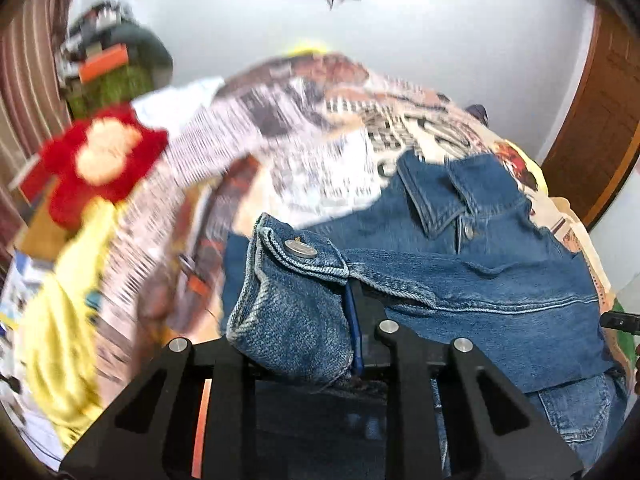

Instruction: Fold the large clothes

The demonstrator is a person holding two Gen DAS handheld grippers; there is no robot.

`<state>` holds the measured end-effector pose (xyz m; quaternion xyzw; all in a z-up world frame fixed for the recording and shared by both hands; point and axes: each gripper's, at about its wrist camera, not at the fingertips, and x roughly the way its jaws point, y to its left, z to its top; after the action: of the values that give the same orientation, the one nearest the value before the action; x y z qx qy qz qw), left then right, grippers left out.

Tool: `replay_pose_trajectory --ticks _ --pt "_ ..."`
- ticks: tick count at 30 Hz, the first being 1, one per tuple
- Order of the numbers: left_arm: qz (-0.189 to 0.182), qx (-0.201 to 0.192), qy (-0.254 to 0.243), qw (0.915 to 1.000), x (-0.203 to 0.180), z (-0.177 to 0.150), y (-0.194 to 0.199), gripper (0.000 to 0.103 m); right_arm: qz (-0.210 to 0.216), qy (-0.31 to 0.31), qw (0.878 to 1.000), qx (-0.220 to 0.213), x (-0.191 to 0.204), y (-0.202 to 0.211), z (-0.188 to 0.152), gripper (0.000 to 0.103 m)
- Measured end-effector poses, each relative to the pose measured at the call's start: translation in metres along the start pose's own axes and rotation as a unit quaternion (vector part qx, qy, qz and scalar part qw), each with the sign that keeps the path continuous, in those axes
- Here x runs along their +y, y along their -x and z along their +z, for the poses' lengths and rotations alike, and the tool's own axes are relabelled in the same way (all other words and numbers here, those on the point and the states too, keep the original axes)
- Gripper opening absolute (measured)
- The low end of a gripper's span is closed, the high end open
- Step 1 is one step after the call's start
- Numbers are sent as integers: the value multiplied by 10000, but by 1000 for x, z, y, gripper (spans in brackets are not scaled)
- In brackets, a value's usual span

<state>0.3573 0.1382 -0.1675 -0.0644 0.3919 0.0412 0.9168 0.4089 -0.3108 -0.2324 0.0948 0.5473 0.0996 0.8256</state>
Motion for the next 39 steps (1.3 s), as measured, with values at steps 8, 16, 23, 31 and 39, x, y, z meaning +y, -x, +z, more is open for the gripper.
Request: replay_pose_trajectory --ticks 8,16,23,31,39 --pt "158 875 -8 9960 24 -28 -39 26 14 44 10000 59 9 -10 -7 85" --pt "488 1233 -249 9909 32 -59 -43 62 -12 58 9998 180 1 -8 -9 85" --pt "304 1103 -78 9934 63 -44 -13 72 -88 309 9995 -54 5 3 1 85" --pt "47 1160 328 9927 92 1 -41 73 92 39 9989 -462 0 13 43 85" --pt "-415 1413 640 9870 93 18 -101 72 -112 36 9991 -411 0 -22 77 84"
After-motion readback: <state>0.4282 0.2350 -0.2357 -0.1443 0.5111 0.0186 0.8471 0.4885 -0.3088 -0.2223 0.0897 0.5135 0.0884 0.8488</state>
